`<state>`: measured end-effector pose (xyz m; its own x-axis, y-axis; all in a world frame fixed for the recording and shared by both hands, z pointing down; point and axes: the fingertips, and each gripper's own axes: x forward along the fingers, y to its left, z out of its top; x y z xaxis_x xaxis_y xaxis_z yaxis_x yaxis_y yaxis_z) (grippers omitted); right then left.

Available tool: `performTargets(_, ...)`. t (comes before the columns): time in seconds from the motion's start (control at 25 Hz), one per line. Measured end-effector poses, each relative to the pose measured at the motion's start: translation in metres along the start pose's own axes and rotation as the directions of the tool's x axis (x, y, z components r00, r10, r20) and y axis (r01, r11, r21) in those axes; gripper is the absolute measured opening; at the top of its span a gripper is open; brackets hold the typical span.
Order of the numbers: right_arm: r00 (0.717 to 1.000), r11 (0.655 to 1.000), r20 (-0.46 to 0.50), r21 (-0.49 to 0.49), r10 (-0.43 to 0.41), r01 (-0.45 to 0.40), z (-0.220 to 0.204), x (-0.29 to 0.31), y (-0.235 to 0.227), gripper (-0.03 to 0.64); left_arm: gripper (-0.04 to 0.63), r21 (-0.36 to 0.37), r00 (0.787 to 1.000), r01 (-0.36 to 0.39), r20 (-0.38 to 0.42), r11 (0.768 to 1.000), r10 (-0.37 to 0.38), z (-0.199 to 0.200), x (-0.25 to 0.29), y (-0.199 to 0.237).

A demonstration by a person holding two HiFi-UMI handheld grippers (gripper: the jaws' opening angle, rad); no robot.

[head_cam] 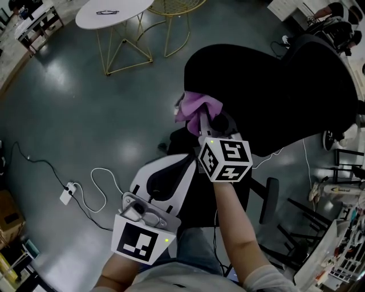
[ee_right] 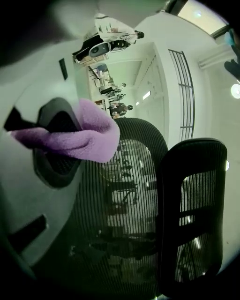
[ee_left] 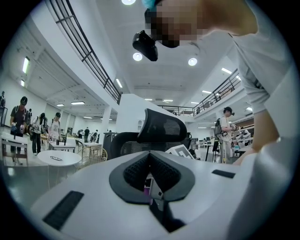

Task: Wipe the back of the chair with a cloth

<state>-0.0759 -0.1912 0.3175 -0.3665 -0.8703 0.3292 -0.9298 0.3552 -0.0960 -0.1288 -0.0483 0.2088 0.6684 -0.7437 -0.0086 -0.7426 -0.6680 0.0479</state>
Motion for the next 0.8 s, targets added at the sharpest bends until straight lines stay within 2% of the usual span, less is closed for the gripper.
performTargets(0.52,0.999,1.000,0.035,-0.017,0.022,-0.021,-0.003,-0.002,-0.005,0.049,0.012,-0.009,1.000,-0.011,-0.008,1.000,0.011,-0.005,0.002,-0.001)
performTargets(0.8,1.000,1.000,-0.012,-0.009,0.012,-0.012,-0.028,-0.001,-0.008,0.049,0.012,-0.002,1.000,-0.002,-0.016,1.000,0.002,-0.007,0.004,-0.003)
